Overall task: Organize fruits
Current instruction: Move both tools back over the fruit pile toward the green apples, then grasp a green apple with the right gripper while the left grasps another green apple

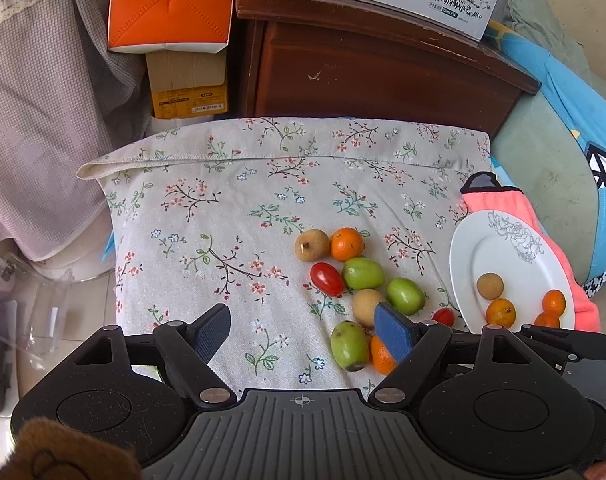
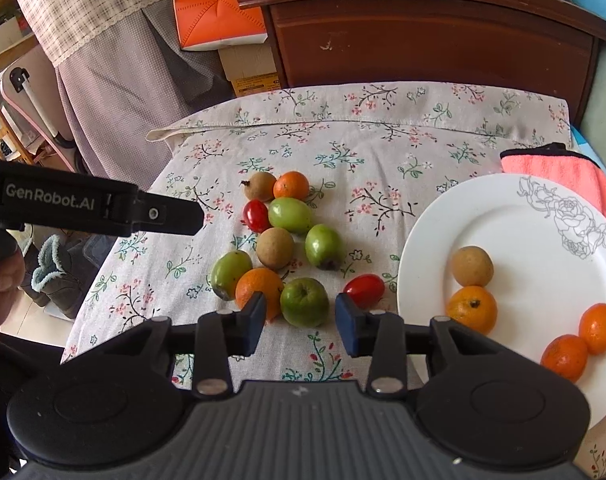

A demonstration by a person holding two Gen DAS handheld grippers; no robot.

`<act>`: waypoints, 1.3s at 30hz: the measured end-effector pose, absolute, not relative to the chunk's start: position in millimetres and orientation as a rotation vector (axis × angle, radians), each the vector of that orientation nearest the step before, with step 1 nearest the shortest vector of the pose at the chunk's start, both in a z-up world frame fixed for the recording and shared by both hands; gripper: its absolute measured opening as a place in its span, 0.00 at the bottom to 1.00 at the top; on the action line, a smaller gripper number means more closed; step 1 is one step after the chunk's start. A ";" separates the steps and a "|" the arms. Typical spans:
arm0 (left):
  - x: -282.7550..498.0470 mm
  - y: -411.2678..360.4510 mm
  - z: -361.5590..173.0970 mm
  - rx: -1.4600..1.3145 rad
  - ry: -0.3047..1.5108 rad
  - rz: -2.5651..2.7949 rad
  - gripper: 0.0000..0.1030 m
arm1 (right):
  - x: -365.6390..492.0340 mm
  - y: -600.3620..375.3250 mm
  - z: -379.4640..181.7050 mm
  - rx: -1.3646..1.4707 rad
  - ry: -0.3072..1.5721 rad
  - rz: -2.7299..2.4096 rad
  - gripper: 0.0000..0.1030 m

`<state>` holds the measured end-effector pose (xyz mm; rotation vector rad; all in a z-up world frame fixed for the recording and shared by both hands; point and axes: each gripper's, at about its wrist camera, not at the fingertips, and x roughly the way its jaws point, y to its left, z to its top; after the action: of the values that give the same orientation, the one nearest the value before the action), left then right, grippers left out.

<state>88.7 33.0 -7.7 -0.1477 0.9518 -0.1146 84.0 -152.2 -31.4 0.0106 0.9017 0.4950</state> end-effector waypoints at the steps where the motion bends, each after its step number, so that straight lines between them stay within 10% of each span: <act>1: 88.6 33.5 -8.4 -0.151 0.955 -0.117 0.78 | 84.0 -151.4 -31.2 0.013 0.896 0.500 0.34; 14: 89.9 24.8 -27.2 -0.157 0.994 -0.129 0.77 | 78.5 -157.5 -26.4 0.012 0.904 0.522 0.12; 39: 90.5 34.0 -46.4 -0.121 0.992 -0.126 0.78 | 86.9 -147.0 -31.1 0.011 0.873 0.514 0.35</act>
<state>90.5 34.0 -46.4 -0.1207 0.9923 -0.1260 86.9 -147.0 -31.1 0.0106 0.8730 0.5140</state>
